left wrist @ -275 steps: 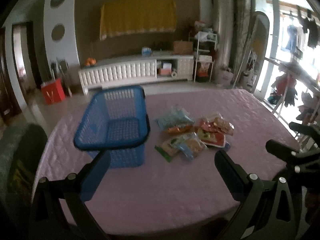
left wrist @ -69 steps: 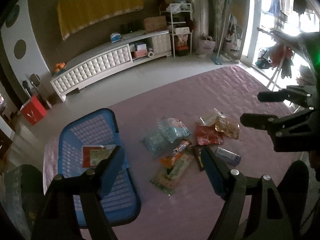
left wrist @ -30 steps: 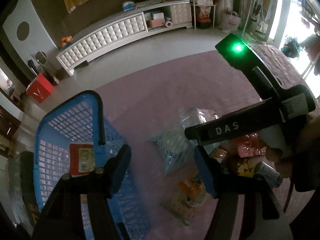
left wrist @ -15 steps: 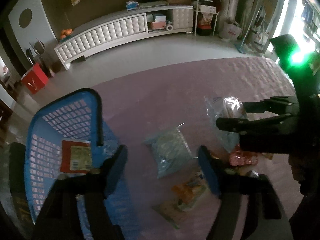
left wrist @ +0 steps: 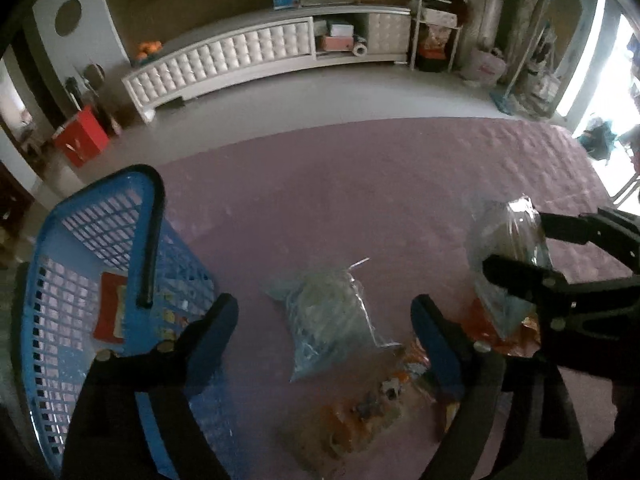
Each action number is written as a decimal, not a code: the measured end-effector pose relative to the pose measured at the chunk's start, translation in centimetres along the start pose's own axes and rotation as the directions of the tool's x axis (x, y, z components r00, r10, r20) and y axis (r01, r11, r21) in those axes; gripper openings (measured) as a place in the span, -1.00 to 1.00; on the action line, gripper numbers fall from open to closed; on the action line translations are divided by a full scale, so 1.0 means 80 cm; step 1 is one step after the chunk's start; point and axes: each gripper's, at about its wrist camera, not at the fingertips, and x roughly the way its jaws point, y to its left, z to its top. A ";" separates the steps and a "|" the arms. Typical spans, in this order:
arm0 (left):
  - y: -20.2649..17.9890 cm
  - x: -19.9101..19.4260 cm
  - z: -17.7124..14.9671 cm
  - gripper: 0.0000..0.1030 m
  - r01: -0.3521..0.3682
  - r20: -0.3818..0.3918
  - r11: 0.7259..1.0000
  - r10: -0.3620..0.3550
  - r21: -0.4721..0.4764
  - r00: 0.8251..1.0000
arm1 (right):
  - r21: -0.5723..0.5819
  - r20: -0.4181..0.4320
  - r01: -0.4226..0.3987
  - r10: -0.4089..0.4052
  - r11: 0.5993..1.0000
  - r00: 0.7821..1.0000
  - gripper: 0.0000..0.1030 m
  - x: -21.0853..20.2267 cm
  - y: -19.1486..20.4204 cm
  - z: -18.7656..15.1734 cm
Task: Organize snacks
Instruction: 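Carry both bags over the blue basket and release them inside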
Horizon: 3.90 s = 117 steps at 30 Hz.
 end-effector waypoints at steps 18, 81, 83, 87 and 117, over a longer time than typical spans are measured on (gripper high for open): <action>0.006 0.080 -0.001 0.69 0.097 -0.117 0.985 -0.113 -0.140 0.987 | -0.070 0.037 0.074 -0.071 0.995 0.997 0.37 0.024 -0.011 -0.019; 0.228 -0.233 -0.152 0.15 0.036 0.194 0.992 -0.012 -0.117 0.981 | -0.299 0.206 0.084 -0.021 0.951 0.978 0.37 -0.129 0.302 -0.012; 0.231 -0.227 -0.156 0.16 0.041 0.186 0.993 -0.019 -0.114 0.982 | -0.303 0.193 0.077 -0.018 0.950 0.981 0.37 -0.122 0.311 -0.013; 0.243 -0.209 -0.163 0.16 0.043 0.164 0.993 -0.025 -0.106 0.986 | -0.318 0.168 0.084 -0.031 0.944 0.985 0.37 -0.108 0.319 -0.012; 0.253 -0.191 -0.192 0.49 0.045 0.120 0.992 -0.031 -0.118 0.992 | -0.435 0.072 0.144 -0.125 0.889 0.990 0.72 -0.076 0.333 -0.025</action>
